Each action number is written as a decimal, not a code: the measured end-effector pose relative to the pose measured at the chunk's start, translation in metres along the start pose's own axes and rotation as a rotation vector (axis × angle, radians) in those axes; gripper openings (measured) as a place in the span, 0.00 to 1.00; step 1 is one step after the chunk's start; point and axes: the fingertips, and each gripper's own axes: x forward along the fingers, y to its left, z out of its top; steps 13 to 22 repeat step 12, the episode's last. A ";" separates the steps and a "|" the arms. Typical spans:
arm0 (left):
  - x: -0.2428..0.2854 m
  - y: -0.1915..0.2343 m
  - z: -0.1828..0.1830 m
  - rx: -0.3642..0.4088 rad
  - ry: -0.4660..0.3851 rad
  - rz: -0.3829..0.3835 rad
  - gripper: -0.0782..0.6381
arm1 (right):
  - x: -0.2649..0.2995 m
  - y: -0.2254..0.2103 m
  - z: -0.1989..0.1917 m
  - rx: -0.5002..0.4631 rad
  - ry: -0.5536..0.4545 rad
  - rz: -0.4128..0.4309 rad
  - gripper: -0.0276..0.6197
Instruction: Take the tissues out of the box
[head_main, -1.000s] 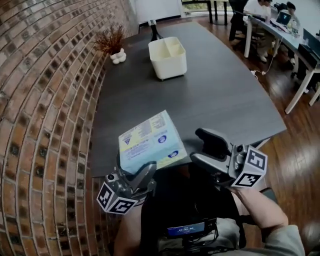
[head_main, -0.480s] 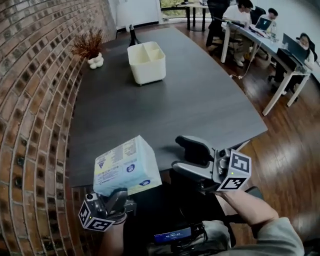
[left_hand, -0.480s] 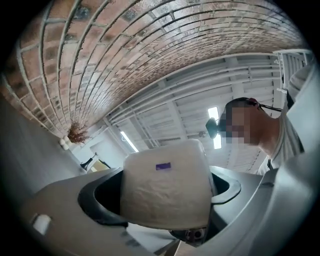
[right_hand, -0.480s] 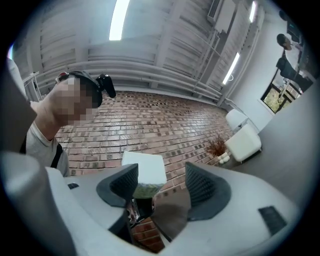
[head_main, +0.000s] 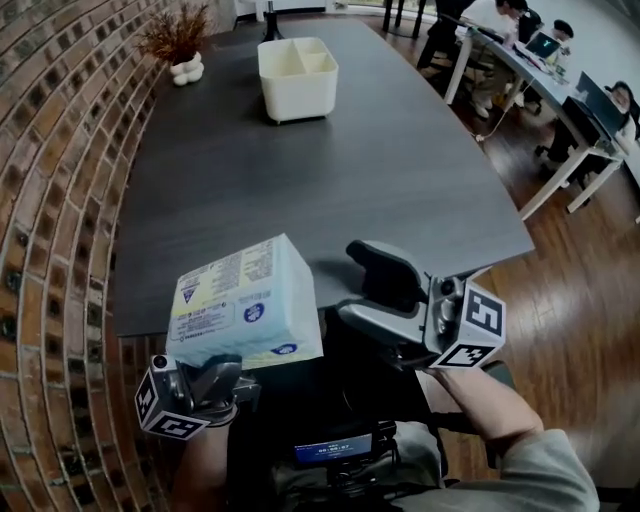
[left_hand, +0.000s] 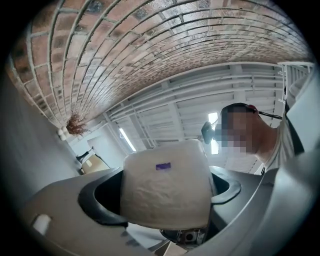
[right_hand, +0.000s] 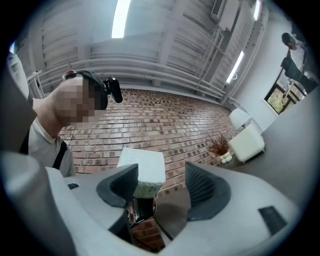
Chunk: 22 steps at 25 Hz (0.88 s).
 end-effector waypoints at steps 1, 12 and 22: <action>0.000 0.000 0.000 -0.006 0.000 0.000 0.79 | 0.000 0.000 0.000 -0.001 0.003 -0.001 0.51; -0.001 0.001 -0.001 -0.031 -0.002 -0.002 0.79 | 0.001 0.004 -0.002 -0.001 0.003 0.009 0.51; -0.001 0.001 -0.001 -0.031 -0.002 -0.002 0.79 | 0.001 0.004 -0.002 -0.001 0.003 0.009 0.51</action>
